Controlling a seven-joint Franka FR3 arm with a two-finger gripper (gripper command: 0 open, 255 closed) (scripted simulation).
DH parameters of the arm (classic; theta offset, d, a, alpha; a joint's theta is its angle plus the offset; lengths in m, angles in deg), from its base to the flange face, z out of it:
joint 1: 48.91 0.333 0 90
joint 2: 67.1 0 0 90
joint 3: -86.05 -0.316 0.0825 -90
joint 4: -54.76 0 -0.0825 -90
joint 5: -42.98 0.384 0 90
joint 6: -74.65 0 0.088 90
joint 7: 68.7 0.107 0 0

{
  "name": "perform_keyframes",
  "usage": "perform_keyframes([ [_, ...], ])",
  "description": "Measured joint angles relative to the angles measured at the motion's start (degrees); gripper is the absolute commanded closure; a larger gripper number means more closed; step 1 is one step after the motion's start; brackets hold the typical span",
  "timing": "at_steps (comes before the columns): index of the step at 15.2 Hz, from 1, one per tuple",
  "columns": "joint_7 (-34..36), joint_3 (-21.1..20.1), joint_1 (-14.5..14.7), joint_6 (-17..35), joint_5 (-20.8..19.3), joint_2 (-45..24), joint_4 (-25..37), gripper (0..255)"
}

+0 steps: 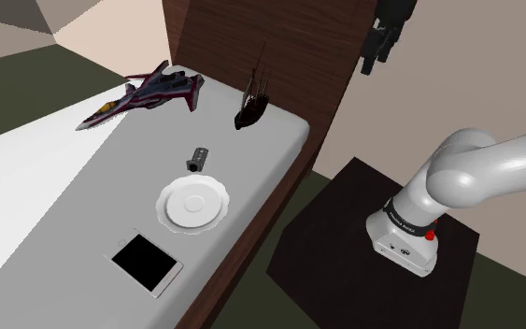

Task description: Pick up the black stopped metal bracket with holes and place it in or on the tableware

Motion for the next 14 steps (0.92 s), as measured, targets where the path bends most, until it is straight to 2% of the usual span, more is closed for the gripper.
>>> perform_keyframes([
  [3, 1.14, -0.71, 0.29, 1.66, 0.71, -0.78, -0.84, 0],
  [14, 12.23, -8.41, 3.2, 18.96, 6.46, -12.85, -4.89, 0],
])
